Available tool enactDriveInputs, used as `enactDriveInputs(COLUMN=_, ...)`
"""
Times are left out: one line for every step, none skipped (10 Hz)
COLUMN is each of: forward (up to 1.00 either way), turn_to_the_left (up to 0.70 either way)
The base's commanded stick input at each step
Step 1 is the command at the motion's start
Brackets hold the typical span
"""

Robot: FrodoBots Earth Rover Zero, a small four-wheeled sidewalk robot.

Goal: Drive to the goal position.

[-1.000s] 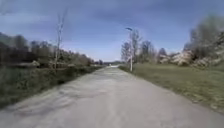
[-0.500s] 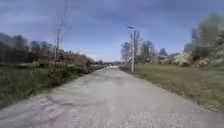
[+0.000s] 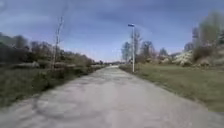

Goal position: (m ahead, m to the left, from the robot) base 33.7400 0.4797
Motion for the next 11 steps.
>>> enactDriveInputs(forward=0.85, turn_to_the_left=0.00)
enactDriveInputs(forward=0.85, turn_to_the_left=0.00)
enactDriveInputs(forward=0.85, turn_to_the_left=0.00)
enactDriveInputs(forward=0.85, turn_to_the_left=0.00)
enactDriveInputs(forward=0.85, turn_to_the_left=0.00)
enactDriveInputs(forward=0.85, turn_to_the_left=0.00)
enactDriveInputs(forward=0.85, turn_to_the_left=0.00)
enactDriveInputs(forward=0.85, turn_to_the_left=0.00)
enactDriveInputs(forward=0.85, turn_to_the_left=0.00)
enactDriveInputs(forward=0.85, turn_to_the_left=0.00)
enactDriveInputs(forward=0.85, turn_to_the_left=0.00)
